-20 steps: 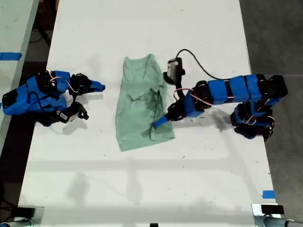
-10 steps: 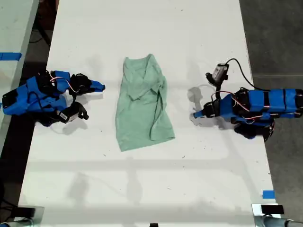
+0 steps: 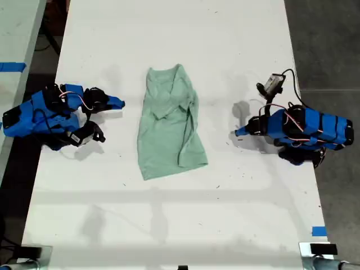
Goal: Fold t shirt
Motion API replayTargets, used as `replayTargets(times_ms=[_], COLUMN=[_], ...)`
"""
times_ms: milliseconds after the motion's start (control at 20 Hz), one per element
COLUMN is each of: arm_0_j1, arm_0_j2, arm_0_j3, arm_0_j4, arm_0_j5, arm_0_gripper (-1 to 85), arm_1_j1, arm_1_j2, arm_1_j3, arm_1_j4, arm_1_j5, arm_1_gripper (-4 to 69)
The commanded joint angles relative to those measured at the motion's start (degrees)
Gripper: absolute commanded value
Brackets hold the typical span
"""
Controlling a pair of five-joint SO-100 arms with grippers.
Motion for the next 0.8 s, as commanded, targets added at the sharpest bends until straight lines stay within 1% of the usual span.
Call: replayTargets(times_ms=[0,750], arm_0_j1=[0.53,0.62], arm_0_j2=[0.53,0.53], arm_0_j3=[2.2,2.2], arm_0_j4=[-0.7,-0.7], arm_0_j5=[0.0,0.0], arm_0_gripper=[2.3,2.3], arm_1_j1=[1.05,1.58], arm_1_j2=[0.97,0.97], arm_1_j3=[3.6,3.6], arm_1_j4=[0.62,1.32], arm_1_j5=[1.49,2.9], arm_1_gripper=[0.2,0.8])
